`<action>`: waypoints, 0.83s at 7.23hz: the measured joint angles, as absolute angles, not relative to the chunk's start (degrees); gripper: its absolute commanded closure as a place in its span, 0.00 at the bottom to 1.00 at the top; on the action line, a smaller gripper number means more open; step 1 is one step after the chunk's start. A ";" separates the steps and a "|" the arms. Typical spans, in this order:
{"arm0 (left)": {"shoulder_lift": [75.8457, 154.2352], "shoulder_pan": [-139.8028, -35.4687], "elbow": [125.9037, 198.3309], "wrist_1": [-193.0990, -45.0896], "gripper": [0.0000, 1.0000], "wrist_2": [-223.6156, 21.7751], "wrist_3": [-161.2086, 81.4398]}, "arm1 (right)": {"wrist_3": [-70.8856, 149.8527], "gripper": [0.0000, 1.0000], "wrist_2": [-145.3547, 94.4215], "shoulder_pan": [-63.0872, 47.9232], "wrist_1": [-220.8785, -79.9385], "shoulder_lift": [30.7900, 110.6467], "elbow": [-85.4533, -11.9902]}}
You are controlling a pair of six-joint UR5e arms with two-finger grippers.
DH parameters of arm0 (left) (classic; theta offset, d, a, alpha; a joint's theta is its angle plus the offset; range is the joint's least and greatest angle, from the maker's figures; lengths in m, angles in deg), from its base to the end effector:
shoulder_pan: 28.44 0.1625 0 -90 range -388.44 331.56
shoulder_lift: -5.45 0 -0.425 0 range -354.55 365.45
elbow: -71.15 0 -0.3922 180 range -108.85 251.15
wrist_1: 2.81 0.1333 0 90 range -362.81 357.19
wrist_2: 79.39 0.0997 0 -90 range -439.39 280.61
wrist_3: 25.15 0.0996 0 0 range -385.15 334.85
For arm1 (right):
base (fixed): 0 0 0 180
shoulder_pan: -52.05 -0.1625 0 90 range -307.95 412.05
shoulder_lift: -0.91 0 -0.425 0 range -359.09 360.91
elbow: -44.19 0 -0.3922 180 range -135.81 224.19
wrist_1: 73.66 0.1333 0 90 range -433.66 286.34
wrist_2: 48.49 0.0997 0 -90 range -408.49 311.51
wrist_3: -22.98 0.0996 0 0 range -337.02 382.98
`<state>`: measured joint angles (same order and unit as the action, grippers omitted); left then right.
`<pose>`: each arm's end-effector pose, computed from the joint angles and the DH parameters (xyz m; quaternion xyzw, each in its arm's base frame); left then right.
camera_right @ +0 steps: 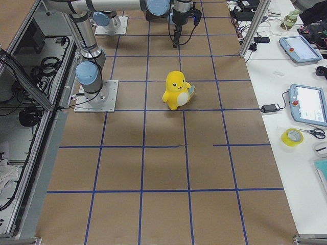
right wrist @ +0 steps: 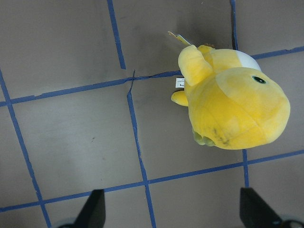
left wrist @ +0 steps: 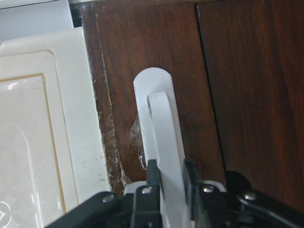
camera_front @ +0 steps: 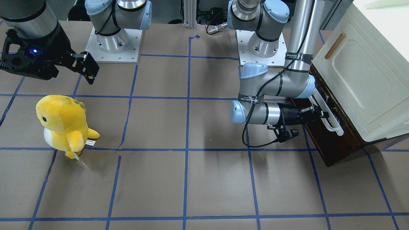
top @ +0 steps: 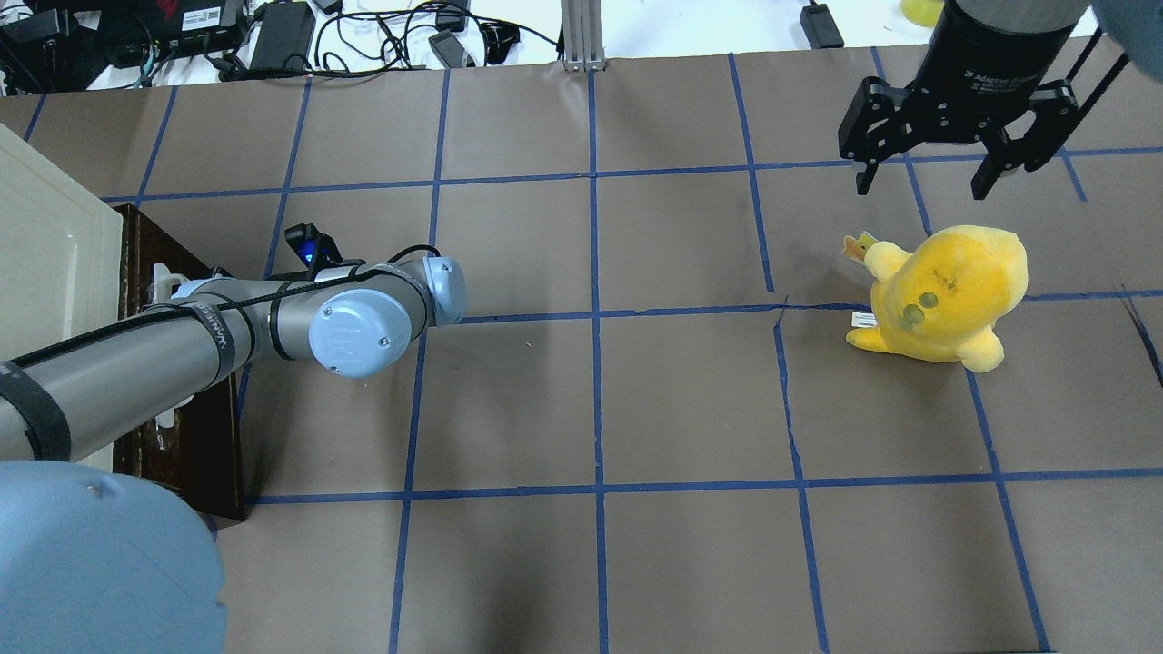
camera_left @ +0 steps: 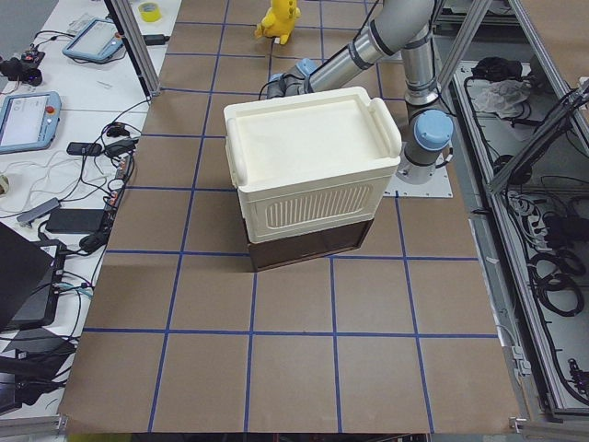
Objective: Pull drawer sideways
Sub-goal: 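Tighten the left gripper's hold on the white handle, then pull the handle with the left gripper, sliding the drawer out toward the table center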
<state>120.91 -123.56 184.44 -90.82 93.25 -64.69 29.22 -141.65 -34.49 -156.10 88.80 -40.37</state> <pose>-0.0790 -0.4952 0.1700 0.0463 0.7360 0.0454 0.6738 0.0974 -0.5061 0.5035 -0.0834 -0.9954 -0.0362 0.0284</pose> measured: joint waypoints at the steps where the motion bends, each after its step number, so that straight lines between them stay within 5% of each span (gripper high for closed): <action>1: 121.07 -123.84 184.31 -90.73 0.95 93.31 -64.64 | 29.22 0.00 -141.65 -34.50 -156.10 88.80 -40.37; 6: 121.97 -125.87 183.18 -90.09 0.96 93.21 -64.55 | 29.22 0.00 -141.65 -34.49 -156.08 88.80 -40.37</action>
